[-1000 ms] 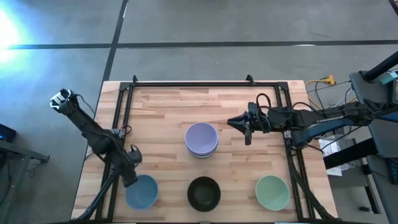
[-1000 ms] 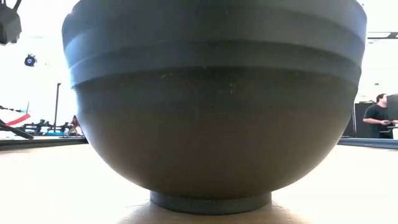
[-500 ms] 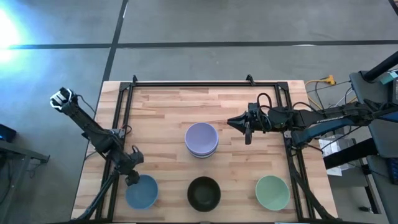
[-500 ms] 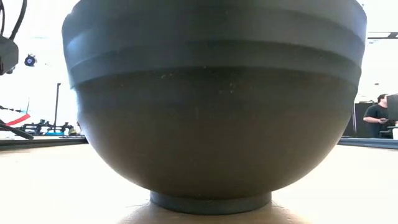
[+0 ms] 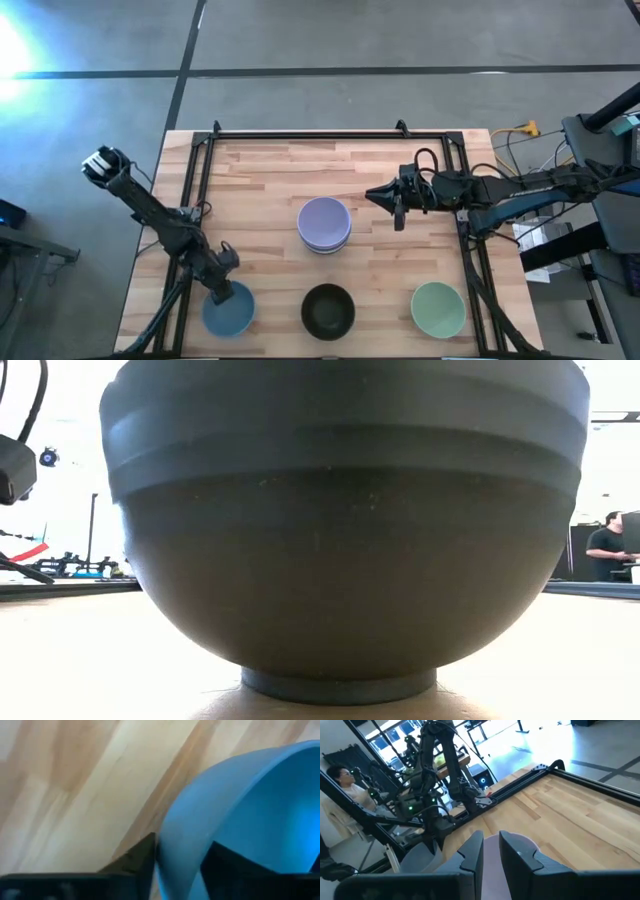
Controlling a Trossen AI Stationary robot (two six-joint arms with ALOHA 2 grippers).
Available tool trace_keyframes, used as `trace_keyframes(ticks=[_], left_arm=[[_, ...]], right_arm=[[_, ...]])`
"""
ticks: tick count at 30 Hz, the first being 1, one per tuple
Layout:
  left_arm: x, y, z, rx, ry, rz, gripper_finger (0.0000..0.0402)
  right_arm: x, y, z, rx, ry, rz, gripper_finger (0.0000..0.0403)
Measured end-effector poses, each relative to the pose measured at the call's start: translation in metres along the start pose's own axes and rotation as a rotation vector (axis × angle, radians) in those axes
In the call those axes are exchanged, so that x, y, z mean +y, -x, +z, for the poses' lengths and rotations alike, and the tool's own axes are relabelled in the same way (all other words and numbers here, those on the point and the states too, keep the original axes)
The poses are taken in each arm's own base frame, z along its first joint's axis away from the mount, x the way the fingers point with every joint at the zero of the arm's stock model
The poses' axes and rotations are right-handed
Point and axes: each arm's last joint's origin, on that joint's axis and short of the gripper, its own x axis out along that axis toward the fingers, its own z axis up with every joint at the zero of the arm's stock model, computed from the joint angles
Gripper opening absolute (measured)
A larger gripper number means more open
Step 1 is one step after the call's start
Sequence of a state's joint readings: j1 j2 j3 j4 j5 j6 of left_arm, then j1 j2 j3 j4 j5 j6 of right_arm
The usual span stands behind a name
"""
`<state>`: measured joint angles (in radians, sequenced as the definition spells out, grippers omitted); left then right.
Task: Nest bowls inside each other
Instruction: Stack the light blue bowl on top of the purple bowl
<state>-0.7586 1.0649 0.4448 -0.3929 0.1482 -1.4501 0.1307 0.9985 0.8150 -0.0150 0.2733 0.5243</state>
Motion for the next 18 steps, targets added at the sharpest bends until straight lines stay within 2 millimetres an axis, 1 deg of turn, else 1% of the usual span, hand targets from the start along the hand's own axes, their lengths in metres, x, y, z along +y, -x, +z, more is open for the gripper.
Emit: trace_keyframes(ticks=[3,4,5,8,12,15,18], left_arm=[[-0.001,-0.002,0.001,-0.001,-0.023,-0.009,0.0037],[-0.001,-0.002,0.001,-0.002,-0.023,-0.008,0.0019],[-0.001,-0.002,0.001,-0.004,-0.02,-0.01,0.0012],[-0.002,0.002,0.003,-0.015,-0.01,-0.031,0.0009],[-0.006,0.013,0.011,-0.064,0.015,-0.083,0.0002],[-0.012,0.026,0.02,-0.176,0.001,-0.133,0.0001],[-0.018,0.043,0.033,-0.32,-0.006,-0.166,0.0001]], right_arm=[[0.0,0.0,0.0,0.0,0.0,0.0,0.0058],[0.0,0.0,0.0,-0.001,0.0,0.0,0.0058],[0.001,0.0,0.001,-0.002,-0.001,0.001,0.0058],[0.002,0.001,0.004,-0.01,-0.003,0.006,0.0058],[0.002,0.001,0.004,-0.01,-0.003,0.006,0.0058],[0.002,0.001,0.004,-0.012,-0.026,0.007,0.0058],[0.003,0.001,0.005,-0.014,-0.049,0.01,0.0058]])
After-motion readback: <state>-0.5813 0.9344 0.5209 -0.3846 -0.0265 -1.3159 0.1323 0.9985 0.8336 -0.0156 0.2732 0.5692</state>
